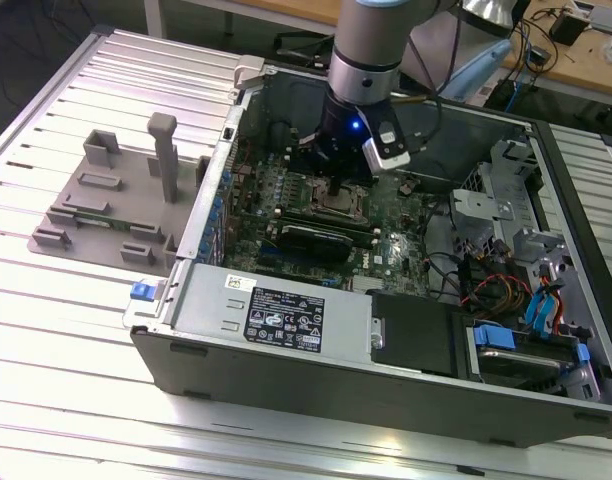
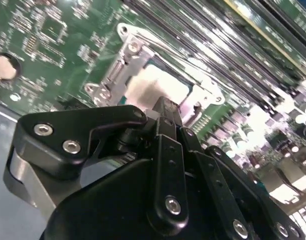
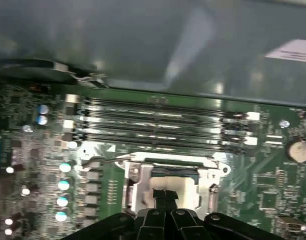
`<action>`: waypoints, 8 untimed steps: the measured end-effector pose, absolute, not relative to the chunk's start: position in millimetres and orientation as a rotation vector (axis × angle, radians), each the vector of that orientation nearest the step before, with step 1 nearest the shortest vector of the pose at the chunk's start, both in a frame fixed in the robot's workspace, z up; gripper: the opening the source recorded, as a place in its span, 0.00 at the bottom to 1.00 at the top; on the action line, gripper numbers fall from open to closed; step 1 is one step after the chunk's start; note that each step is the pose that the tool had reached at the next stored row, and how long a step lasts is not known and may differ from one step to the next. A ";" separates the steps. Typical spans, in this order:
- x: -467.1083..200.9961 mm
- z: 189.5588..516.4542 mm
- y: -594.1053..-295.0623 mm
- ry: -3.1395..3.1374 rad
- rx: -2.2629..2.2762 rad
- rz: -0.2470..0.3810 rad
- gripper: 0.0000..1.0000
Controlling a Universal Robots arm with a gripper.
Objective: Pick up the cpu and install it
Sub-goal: 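Close the cpu cover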
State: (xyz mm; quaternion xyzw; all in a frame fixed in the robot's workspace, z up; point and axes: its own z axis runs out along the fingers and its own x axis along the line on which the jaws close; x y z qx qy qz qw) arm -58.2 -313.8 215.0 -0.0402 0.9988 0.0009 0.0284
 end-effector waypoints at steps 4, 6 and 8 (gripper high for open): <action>-58.7 232.4 -313.8 3.078 -0.124 0.003 0.11; -58.7 240.0 -313.8 3.077 -0.124 0.003 0.11; -56.2 240.8 -313.8 3.078 -0.124 0.003 0.11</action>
